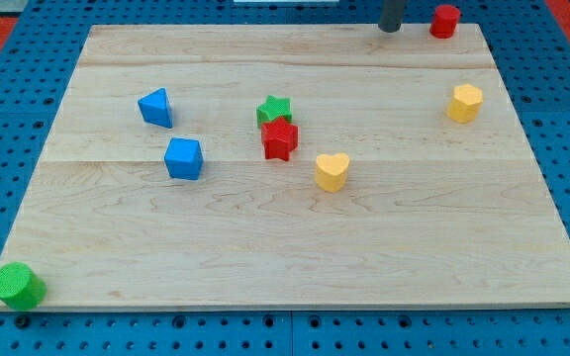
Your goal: Move blue triangle a bit down and slightly up
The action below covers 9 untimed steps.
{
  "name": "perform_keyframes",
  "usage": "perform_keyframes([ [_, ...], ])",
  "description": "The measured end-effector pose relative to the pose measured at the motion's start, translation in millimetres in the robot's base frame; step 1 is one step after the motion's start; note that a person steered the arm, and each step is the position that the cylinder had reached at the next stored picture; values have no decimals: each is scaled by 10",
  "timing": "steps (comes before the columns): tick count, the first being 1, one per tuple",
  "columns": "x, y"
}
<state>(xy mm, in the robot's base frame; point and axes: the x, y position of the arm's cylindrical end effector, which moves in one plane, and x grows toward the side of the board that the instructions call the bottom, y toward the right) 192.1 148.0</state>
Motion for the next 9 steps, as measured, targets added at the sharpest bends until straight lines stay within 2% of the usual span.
perform_keyframes([
  [1, 20, 0],
  [2, 304, -43],
  [4, 383, -1389],
  [5, 618, -1795],
  [6, 990, -1953],
  [7, 1319, -2901],
  [9, 2462, -2948],
])
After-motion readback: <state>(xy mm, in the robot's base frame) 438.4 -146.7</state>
